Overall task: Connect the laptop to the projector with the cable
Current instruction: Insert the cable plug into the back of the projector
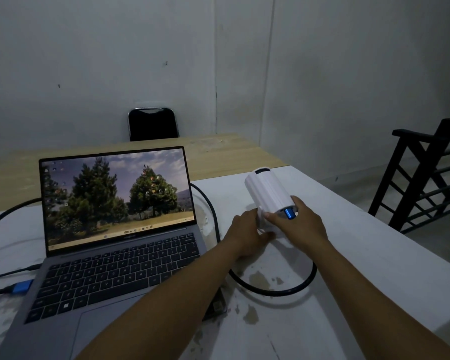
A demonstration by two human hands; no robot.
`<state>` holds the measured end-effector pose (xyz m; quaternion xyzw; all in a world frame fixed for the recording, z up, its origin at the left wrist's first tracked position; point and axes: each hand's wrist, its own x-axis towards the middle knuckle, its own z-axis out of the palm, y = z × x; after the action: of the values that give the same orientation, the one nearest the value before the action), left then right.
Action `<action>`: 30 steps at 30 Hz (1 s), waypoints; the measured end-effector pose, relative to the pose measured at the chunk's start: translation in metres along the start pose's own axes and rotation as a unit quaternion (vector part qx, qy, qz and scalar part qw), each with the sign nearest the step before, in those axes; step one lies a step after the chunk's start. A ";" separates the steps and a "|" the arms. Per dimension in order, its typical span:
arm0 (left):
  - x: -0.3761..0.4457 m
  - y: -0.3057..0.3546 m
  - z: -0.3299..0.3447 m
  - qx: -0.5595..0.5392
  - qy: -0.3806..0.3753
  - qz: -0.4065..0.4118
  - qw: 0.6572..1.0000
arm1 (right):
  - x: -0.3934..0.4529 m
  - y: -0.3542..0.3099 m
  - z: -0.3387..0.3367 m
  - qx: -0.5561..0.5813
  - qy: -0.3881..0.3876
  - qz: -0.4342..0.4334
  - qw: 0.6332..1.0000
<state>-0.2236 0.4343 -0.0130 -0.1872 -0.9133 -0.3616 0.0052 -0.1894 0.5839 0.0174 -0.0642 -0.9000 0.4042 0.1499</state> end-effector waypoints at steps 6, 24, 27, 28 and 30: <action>0.002 0.000 -0.001 0.007 -0.014 -0.007 1.000 | -0.001 0.000 0.002 -0.005 0.005 0.004 1.000; -0.075 -0.005 -0.077 0.242 -0.040 -0.093 0.965 | -0.038 -0.009 -0.008 -0.039 -0.017 0.108 0.993; -0.081 -0.004 -0.080 0.318 -0.077 -0.105 0.939 | -0.063 -0.001 -0.003 0.001 0.035 0.120 0.992; -0.080 -0.002 -0.080 0.335 -0.084 -0.104 0.933 | -0.069 0.002 -0.002 0.017 0.055 0.123 0.991; -0.077 0.001 -0.081 0.359 -0.095 -0.105 0.923 | -0.075 0.004 0.002 0.049 0.078 0.121 0.988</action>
<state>-0.1618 0.3557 0.0366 -0.1097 -0.9925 0.0115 -0.0524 -0.1191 0.5671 -0.0031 -0.1967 -0.8504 0.4564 0.1726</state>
